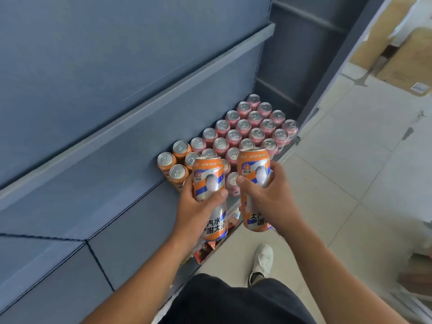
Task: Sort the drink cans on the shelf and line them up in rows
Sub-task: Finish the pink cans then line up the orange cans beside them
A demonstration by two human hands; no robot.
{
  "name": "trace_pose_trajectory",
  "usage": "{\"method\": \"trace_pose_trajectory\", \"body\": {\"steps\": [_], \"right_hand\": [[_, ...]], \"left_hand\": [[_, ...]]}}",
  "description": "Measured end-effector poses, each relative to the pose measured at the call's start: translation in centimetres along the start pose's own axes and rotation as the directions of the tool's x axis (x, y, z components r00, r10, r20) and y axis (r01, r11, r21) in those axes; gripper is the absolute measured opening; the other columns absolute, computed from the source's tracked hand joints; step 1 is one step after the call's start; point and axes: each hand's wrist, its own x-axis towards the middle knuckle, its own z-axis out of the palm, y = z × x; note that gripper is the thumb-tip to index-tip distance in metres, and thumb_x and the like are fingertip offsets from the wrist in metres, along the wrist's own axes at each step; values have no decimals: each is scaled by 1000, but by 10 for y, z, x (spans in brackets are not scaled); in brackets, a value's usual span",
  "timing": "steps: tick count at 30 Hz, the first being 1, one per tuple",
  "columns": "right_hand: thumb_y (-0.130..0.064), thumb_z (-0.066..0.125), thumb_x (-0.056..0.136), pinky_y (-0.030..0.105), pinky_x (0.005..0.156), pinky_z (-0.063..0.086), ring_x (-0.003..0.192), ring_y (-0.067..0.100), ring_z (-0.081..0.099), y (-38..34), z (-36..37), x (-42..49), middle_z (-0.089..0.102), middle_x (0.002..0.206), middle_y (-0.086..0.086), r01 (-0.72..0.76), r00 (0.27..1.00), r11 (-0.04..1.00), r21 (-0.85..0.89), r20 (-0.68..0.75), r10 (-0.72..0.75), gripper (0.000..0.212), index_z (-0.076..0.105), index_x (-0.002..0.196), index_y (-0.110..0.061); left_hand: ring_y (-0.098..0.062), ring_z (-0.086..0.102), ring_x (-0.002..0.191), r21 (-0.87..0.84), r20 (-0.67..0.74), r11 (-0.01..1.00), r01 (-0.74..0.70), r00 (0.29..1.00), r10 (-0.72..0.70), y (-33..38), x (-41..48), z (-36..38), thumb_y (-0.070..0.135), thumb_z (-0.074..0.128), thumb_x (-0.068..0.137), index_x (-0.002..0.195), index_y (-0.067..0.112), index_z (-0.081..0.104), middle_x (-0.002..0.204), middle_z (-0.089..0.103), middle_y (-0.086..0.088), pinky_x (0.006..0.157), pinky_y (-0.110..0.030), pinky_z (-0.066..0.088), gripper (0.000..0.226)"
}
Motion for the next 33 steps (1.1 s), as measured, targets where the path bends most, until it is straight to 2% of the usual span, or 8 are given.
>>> {"method": "trace_pose_trajectory", "body": {"steps": [5, 9, 11, 15, 19, 24, 29, 33], "right_hand": [[-34, 86, 72, 20, 70, 49, 77, -6, 67, 3, -24, 40, 68, 85, -26, 33, 970, 988, -149, 242, 4, 58, 49, 116, -28], [-40, 86, 68, 27, 75, 54, 81, -4, 66, 12, -22, 58, 69, 88, -19, 51, 928, 973, -223, 371, 36, 61, 49, 116, -32], [-40, 85, 67, 31, 79, 56, 84, -1, 66, 16, -14, 64, 69, 90, -17, 79, 898, 962, -260, 438, 44, 63, 46, 116, -38], [-28, 87, 64, 26, 75, 52, 86, -3, 65, 24, 4, 77, 67, 95, -18, 147, 852, 934, -326, 522, 48, 64, 45, 110, -44], [-40, 86, 59, 36, 83, 56, 92, 4, 66, 40, 22, 91, 67, 103, -14, 173, 846, 908, -381, 530, 61, 67, 48, 114, -41], [-32, 85, 56, 38, 80, 55, 95, 7, 60, 59, 42, 107, 60, 104, -12, 212, 865, 868, -449, 500, 48, 62, 49, 107, -38], [-21, 86, 63, 29, 79, 51, 100, 7, 56, 77, 55, 119, 56, 106, -15, 202, 878, 845, -495, 473, 67, 63, 47, 110, -36], [-20, 86, 68, 30, 83, 48, 103, 7, 49, 89, 62, 125, 51, 112, -14, 240, 869, 803, -545, 490, 74, 66, 45, 118, -31]], "left_hand": [[-14, 73, 86, -32, -220, 997, 66, 973, -71, -15, 3, 30, 8, 76, 82, 116, 31, 58, 96, 74, 8, 62, -22, 56, 44], [-10, 71, 91, -29, -330, 992, 125, 935, -128, -33, 1, 34, 8, 80, 76, 117, 34, 56, 100, 73, 12, 81, -39, 58, 53], [-7, 71, 92, -18, -357, 988, 153, 922, -149, -41, 0, 30, 10, 82, 72, 116, 36, 54, 100, 72, 14, 85, -39, 58, 58], [-5, 68, 95, 4, -400, 985, 170, 903, -154, -62, 2, 22, 17, 82, 61, 114, 43, 50, 100, 69, 19, 83, -32, 55, 67], [-6, 65, 104, 35, -405, 983, 178, 902, -149, -87, 12, 12, 19, 85, 62, 119, 46, 47, 107, 66, 20, 89, -31, 55, 74], [-2, 63, 102, 90, -420, 978, 190, 897, -136, -115, 33, 8, 12, 86, 69, 112, 41, 48, 103, 66, 19, 82, -15, 51, 64], [-10, 63, 101, 200, -398, 952, 232, 907, -137, -146, 49, 3, 20, 85, 70, 111, 31, 51, 101, 65, 14, 82, -24, 54, 55], [-13, 63, 102, 201, -456, 944, 263, 877, -147, -165, 52, 5, 25, 86, 69, 114, 30, 49, 104, 63, 12, 84, -27, 56, 59]]}}
